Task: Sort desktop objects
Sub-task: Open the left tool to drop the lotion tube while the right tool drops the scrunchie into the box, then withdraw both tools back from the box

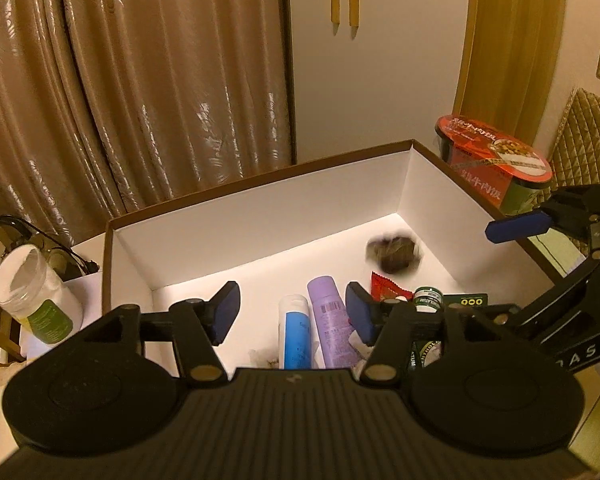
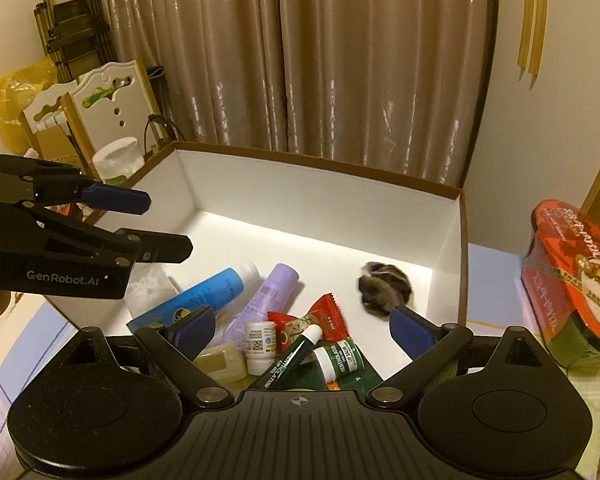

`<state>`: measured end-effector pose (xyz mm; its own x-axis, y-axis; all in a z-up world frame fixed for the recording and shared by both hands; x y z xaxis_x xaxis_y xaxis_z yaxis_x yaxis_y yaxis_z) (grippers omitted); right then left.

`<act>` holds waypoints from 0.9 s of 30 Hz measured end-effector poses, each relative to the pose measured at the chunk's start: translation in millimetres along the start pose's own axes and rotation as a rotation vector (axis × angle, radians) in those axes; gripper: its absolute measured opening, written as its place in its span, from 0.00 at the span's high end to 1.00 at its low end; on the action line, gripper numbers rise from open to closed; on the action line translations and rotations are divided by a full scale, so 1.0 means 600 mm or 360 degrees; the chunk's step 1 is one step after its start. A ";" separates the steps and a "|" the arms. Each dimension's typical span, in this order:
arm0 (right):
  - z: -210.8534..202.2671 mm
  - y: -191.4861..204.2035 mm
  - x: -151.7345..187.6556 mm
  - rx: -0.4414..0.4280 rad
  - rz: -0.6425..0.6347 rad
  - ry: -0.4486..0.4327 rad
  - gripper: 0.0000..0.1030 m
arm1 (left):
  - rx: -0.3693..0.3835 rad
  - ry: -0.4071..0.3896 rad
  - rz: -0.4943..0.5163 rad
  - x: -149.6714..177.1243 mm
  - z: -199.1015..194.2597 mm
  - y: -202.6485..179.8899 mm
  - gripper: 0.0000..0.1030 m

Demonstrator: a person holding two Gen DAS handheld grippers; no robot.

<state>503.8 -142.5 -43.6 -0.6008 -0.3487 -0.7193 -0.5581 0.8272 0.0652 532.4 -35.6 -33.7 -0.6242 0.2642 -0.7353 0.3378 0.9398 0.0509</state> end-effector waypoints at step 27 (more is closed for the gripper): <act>-0.195 0.065 0.102 0.0039 0.0158 -0.0075 0.06 | -0.0208 -0.0050 -0.0199 0.101 -0.203 -0.028 0.01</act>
<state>378.6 -183.3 -4.4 -0.6244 -0.2439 -0.7421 -0.4830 0.8672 0.1214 403.0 -8.8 3.4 -0.6323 0.1387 -0.7622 0.1636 0.9856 0.0437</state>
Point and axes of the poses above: each gripper's, at about its wrist camera, not at the fingertips, and z roughly the way its jaws point, y to its left, x to its underside, the point moved 10 cm from there along z, roughly the way its jaws point, and after that the axes turned 1 degree about -y, right-handed, at the moved point
